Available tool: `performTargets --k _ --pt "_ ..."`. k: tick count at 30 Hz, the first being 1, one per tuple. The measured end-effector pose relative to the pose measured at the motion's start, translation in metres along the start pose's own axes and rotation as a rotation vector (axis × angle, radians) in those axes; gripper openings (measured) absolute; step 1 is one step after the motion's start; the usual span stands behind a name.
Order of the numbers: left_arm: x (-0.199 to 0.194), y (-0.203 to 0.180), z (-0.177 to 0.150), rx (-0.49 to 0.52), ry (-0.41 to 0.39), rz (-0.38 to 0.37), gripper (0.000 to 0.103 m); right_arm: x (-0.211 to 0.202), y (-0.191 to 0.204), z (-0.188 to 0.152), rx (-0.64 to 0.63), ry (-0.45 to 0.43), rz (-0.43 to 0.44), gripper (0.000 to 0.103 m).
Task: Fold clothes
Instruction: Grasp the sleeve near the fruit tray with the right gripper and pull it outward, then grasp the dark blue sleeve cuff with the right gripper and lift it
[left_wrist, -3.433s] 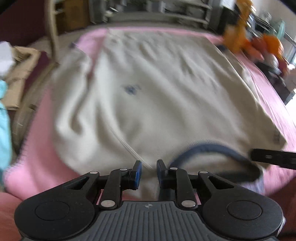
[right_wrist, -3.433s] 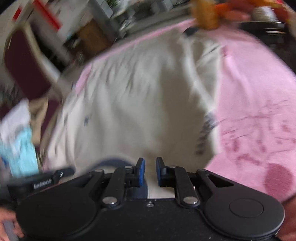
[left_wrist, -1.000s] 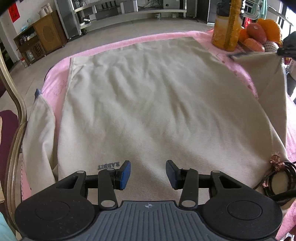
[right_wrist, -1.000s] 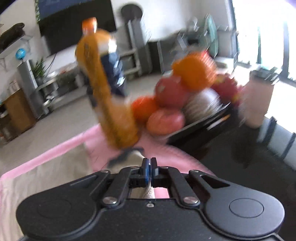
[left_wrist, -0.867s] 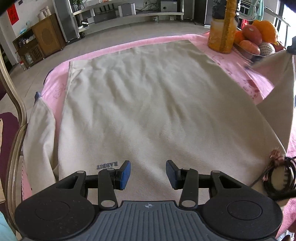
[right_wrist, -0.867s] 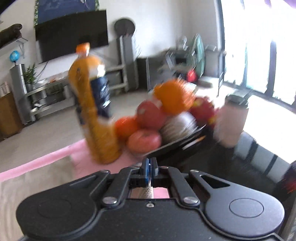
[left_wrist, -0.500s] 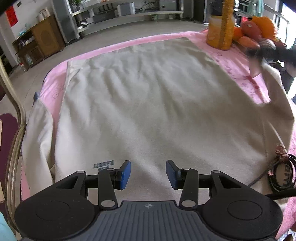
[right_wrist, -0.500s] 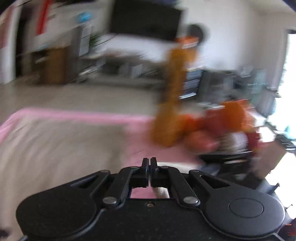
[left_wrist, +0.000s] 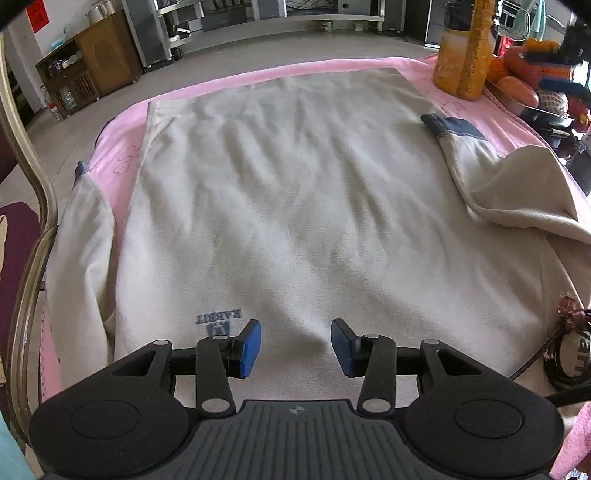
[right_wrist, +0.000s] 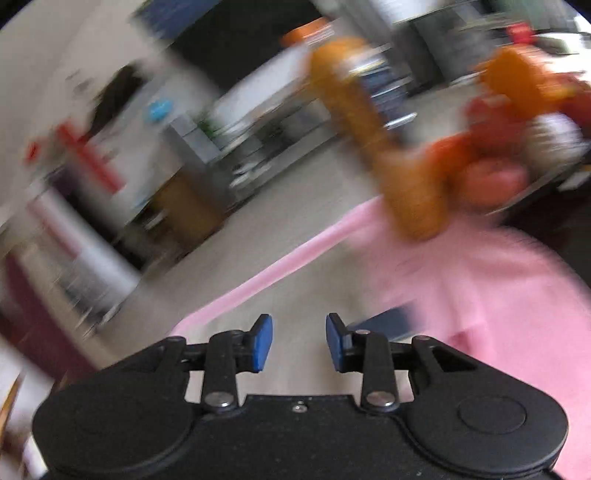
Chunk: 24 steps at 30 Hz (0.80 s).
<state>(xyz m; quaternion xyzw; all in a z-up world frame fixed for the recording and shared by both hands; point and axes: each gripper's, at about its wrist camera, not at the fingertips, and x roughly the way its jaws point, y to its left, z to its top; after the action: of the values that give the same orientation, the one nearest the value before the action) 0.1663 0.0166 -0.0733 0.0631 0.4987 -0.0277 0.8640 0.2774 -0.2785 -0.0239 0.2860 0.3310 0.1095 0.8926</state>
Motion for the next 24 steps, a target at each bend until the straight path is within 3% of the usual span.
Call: performTargets --k 4,11,16,22,23,24 --pt "0.002 -0.003 -0.002 0.005 0.003 -0.006 0.043 0.036 -0.03 0.008 0.024 0.04 -0.133 0.024" --pt "0.007 -0.003 -0.003 0.015 0.009 -0.009 0.043 0.093 -0.028 -0.009 -0.116 0.149 -0.215 0.024" --pt "0.008 -0.002 -0.002 0.014 0.01 -0.011 0.043 0.109 -0.031 -0.021 -0.182 0.184 -0.275 0.025" --pt "0.008 -0.004 -0.002 0.015 0.003 -0.012 0.043 0.109 -0.012 -0.036 -0.364 0.195 -0.302 0.025" --pt "0.008 -0.004 -0.003 0.017 0.0 -0.011 0.043 0.109 -0.009 -0.039 -0.39 0.19 -0.309 0.022" --pt "0.008 -0.004 -0.003 0.02 -0.004 -0.01 0.043 0.108 -0.006 -0.041 -0.409 0.187 -0.31 0.011"
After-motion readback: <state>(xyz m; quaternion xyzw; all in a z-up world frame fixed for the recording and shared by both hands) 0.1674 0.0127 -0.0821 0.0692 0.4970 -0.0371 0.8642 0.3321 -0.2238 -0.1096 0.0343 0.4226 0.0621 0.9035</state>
